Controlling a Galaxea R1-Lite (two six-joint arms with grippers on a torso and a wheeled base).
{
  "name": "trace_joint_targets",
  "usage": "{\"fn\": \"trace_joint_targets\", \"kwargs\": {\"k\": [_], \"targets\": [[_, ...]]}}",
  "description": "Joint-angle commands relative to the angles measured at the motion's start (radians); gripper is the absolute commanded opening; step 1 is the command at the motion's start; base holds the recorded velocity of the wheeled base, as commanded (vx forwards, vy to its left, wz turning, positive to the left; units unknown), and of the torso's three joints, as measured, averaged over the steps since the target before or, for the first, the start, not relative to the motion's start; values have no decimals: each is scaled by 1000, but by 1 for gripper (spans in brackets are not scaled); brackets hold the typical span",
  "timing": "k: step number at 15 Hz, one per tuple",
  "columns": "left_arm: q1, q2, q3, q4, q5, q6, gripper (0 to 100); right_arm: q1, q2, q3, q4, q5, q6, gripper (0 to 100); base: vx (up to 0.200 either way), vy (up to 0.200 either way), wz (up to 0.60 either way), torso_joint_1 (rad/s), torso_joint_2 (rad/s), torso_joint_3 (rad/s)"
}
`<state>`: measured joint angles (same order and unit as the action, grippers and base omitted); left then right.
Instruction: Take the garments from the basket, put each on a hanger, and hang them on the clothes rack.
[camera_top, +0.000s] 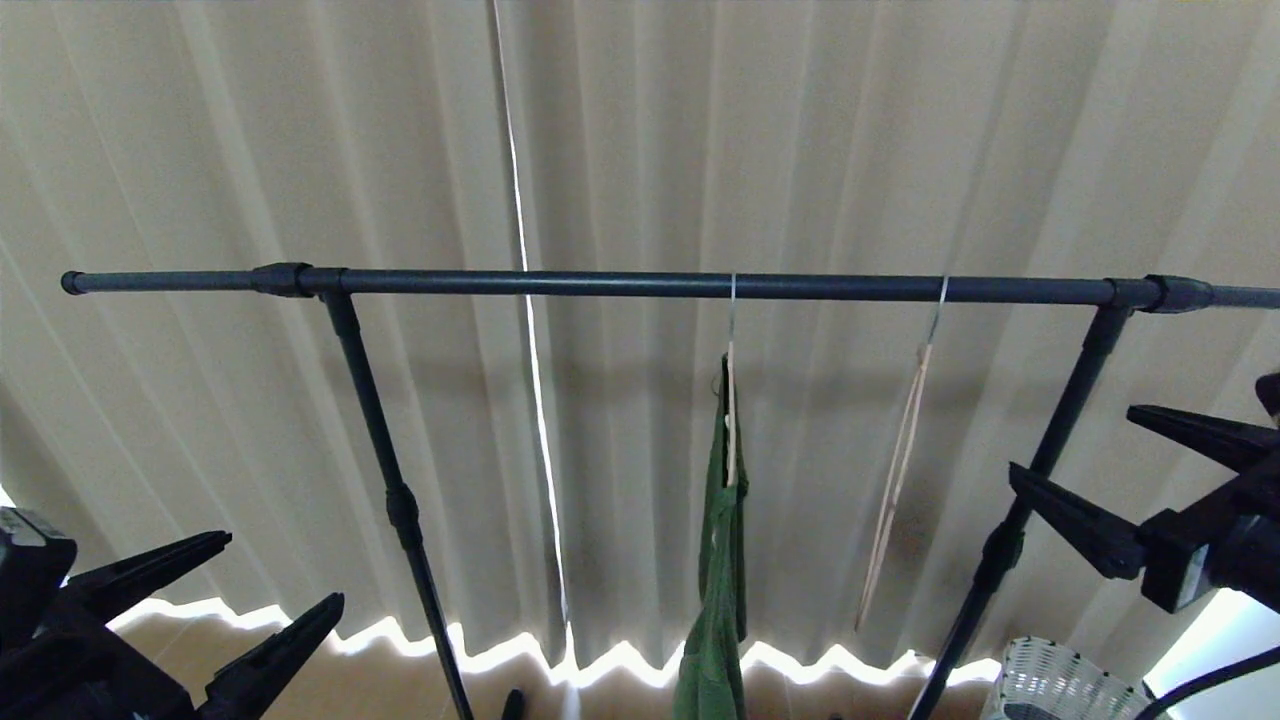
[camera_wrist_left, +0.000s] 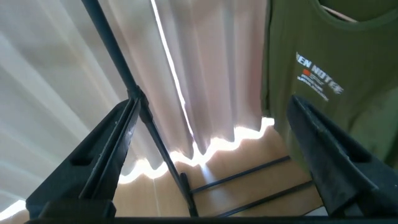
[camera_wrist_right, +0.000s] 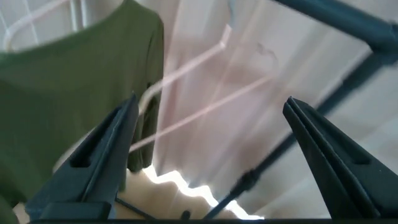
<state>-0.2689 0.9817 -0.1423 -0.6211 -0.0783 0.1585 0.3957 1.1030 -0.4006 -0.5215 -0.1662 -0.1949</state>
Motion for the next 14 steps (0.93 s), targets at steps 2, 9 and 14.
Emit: {"fn": "trace_joint_targets", "kwargs": {"k": [2, 9, 14], "targets": [[43, 3, 3, 0, 0, 3, 100, -5, -60, 57, -2, -3, 15, 100, 0, 0, 0, 0, 0, 0], [57, -11, 13, -5, -1, 7, 100, -150, -103, 160, 8, -1, 12, 100, 0, 0, 0, 0, 0, 0], [56, -14, 52, -6, -1, 7, 100, -207, -60, 283, 1, -1, 57, 100, 0, 0, 0, 0, 0, 0]]}}
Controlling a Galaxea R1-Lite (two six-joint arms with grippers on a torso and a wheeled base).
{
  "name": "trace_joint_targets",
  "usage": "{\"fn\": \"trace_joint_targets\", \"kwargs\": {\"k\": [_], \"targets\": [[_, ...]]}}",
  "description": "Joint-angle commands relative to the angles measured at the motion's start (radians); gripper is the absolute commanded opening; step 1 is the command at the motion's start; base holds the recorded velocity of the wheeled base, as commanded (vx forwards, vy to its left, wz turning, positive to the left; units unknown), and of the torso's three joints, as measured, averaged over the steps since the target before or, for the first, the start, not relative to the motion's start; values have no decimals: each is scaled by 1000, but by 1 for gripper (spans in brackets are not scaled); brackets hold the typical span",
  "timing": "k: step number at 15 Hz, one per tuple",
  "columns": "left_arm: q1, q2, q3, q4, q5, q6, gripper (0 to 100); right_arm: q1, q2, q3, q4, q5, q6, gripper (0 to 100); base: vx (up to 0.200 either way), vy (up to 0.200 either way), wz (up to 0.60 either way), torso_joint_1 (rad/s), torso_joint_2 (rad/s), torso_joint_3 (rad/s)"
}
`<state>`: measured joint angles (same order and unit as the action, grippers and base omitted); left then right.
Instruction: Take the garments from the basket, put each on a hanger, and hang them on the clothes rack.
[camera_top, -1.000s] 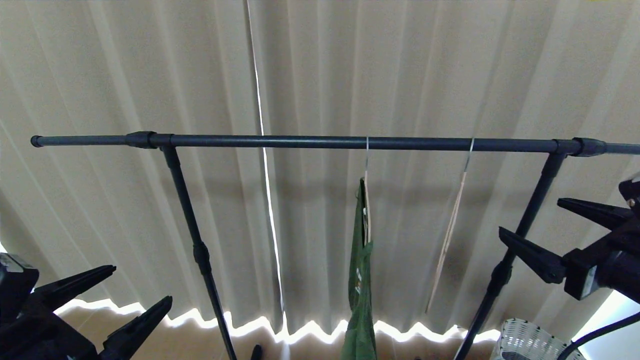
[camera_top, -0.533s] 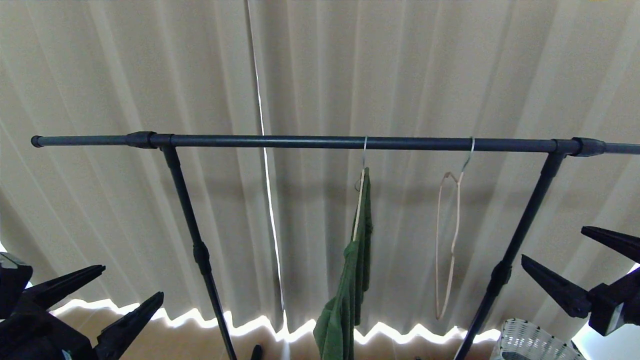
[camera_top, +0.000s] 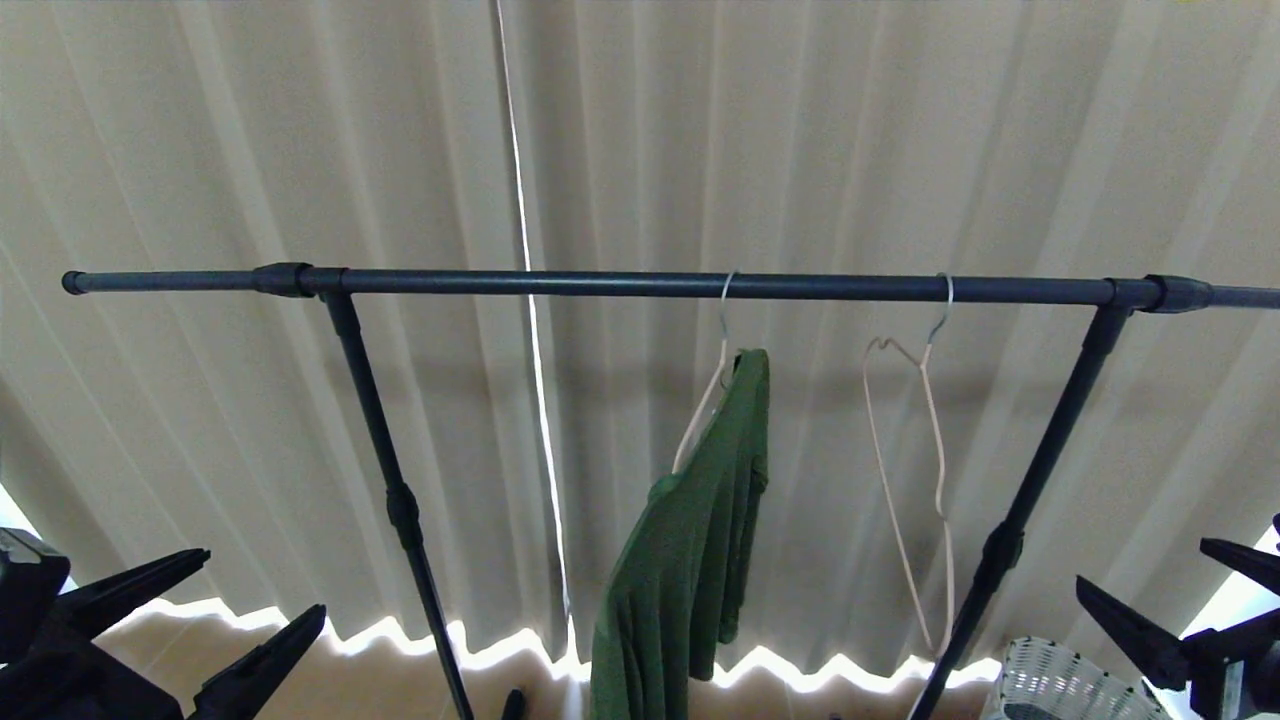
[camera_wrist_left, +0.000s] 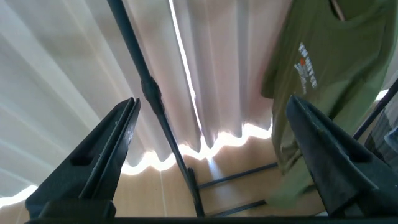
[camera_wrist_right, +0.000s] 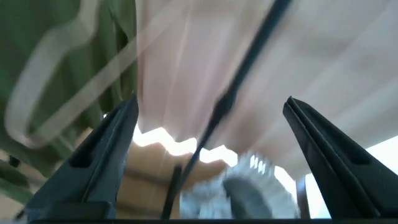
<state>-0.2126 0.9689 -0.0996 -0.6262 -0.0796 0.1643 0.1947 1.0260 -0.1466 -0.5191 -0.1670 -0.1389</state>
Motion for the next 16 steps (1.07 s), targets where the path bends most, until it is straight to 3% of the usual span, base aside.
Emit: {"fn": "trace_joint_targets", "kwargs": {"k": [1, 14, 16], "targets": [[-1, 1, 12, 0, 0, 0, 100, -6, 16, 45, -1, 0, 1, 100, 0, 0, 0, 0, 0, 0], [30, 7, 29, 2, 0, 12, 100, -6, 43, 113, 2, 0, 1, 100, -185, 0, 0, 4, 4, 5], [36, 8, 29, 2, 0, 11, 100, -6, 40, 114, 2, 0, 1, 100, 0, 0, 0, 0, 0, 0]]}}
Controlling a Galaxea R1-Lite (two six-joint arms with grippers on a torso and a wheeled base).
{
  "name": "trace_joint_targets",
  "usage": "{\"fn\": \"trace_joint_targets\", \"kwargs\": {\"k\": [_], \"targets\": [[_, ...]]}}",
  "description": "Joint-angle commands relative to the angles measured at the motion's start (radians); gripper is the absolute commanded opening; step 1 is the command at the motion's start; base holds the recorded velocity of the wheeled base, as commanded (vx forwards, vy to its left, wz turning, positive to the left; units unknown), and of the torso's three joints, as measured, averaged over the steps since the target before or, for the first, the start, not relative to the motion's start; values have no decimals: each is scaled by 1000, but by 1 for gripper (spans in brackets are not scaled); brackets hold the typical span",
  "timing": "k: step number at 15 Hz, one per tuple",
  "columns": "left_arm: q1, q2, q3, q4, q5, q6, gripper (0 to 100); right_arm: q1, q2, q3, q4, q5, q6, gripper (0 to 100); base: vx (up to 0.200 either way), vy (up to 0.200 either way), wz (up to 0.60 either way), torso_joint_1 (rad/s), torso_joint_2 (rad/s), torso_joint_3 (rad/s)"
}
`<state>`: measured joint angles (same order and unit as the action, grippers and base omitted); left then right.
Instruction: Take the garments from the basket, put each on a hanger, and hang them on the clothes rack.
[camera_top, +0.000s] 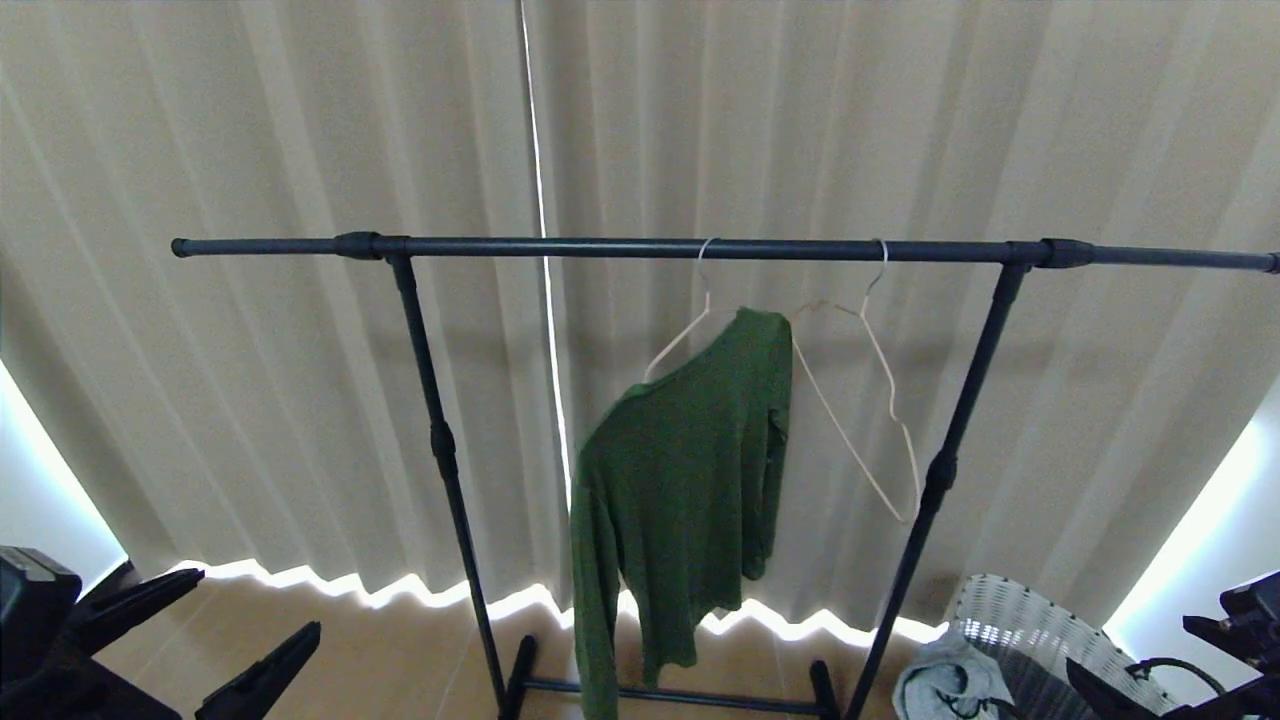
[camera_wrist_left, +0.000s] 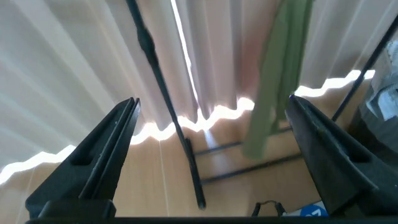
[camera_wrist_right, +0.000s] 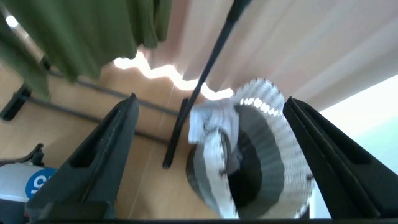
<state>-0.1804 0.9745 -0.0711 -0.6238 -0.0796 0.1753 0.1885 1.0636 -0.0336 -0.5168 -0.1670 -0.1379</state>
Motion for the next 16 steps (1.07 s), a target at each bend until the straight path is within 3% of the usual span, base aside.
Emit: {"fn": "trace_joint_targets", "kwargs": {"k": [1, 6, 11, 16], "targets": [[4, 6, -3, -1, 0, -2, 100, 0, 2, 1, 0, 0, -2, 100, 0, 0, 0, 0, 0, 0], [36, 47, -38, 6, 4, -2, 100, 0, -4, 3, 0, -2, -6, 100, 0, 0, 0, 0, 0, 0], [38, -11, -133, 240, 3, -5, 100, 0, -14, 12, 0, -3, -28, 100, 0, 0, 0, 0, 0, 0], [36, -17, -127, 253, 1, -2, 100, 0, -13, 17, 3, -3, -29, 100, 0, 0, 0, 0, 0, 0]]}}
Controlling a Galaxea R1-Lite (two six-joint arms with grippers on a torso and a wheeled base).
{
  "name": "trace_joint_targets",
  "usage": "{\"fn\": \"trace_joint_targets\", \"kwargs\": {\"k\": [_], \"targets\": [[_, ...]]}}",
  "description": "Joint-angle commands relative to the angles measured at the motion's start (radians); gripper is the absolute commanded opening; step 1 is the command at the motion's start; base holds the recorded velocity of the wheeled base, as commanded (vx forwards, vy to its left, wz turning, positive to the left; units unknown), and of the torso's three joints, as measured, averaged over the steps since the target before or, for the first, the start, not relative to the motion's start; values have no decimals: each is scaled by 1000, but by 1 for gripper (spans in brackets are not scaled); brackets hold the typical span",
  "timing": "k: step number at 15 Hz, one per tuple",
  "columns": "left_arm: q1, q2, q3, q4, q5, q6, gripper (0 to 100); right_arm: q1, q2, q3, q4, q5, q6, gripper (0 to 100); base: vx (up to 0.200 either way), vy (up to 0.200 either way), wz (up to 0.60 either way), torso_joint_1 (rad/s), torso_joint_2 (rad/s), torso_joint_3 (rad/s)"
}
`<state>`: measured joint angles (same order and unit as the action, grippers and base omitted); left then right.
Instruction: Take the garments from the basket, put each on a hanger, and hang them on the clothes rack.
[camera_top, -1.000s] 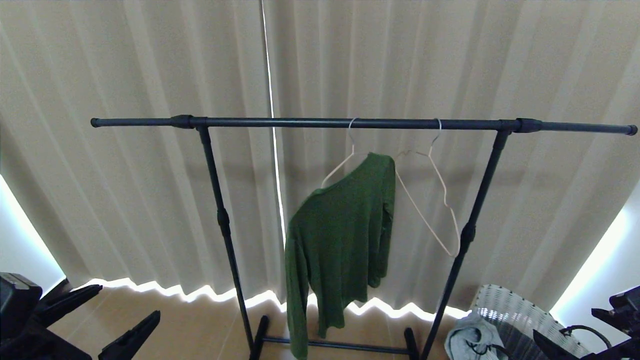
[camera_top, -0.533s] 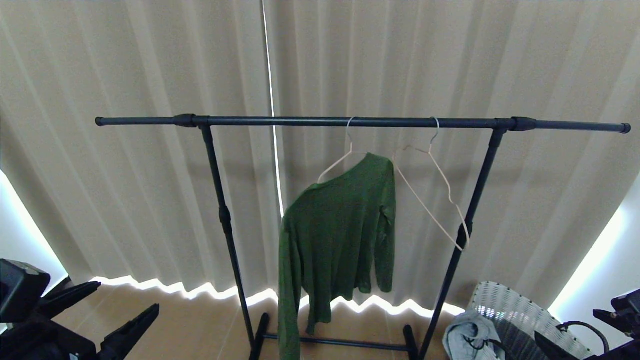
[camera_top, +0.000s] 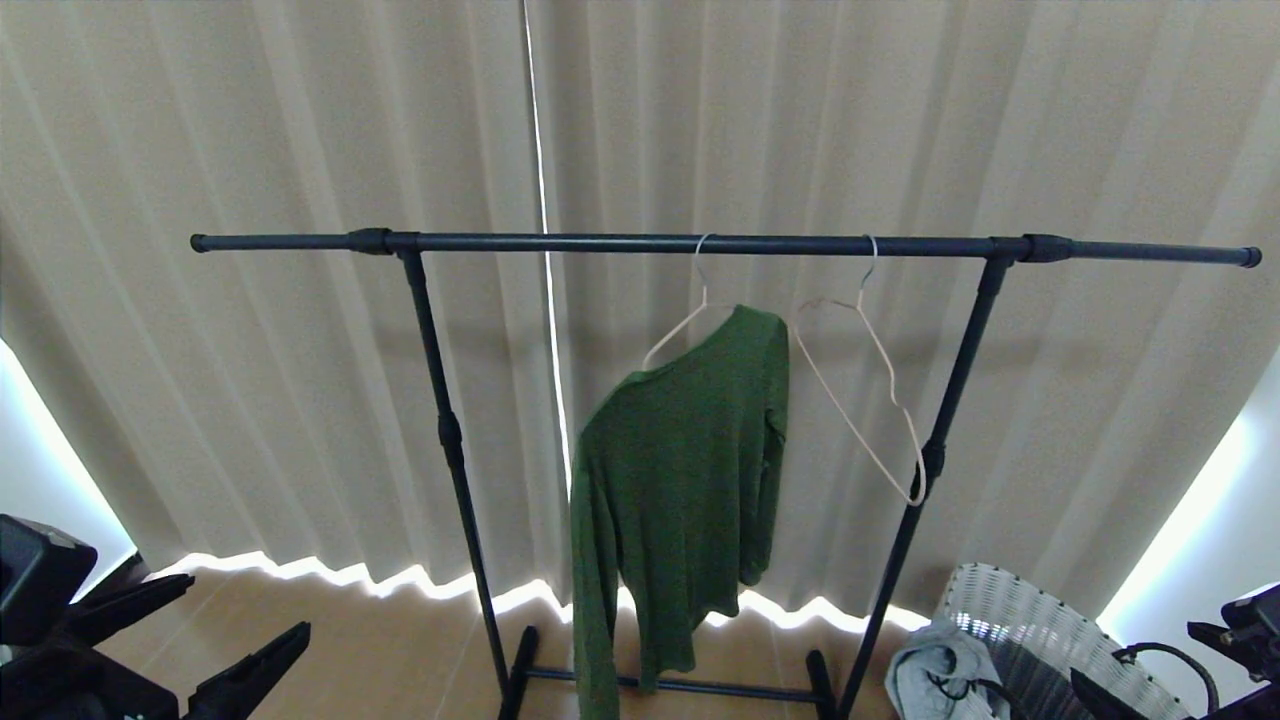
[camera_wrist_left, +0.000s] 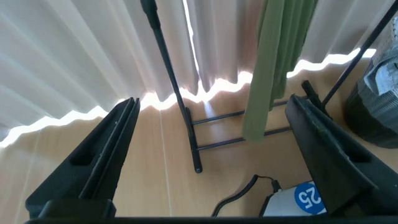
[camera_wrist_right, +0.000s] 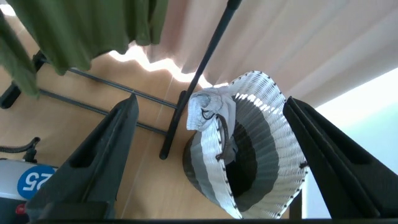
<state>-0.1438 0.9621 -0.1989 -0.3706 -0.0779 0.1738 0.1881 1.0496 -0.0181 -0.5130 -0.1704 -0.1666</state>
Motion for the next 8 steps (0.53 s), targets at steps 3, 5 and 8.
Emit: {"fn": "trace_joint_targets", "kwargs": {"k": [3, 5, 8], "targets": [[0, -5, 6, -1, 0, 1, 100, 1, 3, 1, 2, 0, -1, 100, 0, 0, 0, 0, 0, 0], [0, -5, 4, -2, 0, 1, 100, 1, 3, 1, 2, -1, -1, 100, 0, 0, 0, -66, 168, 95], [0, 0, 3, -2, 0, 1, 100, 1, 3, 1, 2, -3, -1, 100, 0, 0, 0, -181, 432, 246]]}}
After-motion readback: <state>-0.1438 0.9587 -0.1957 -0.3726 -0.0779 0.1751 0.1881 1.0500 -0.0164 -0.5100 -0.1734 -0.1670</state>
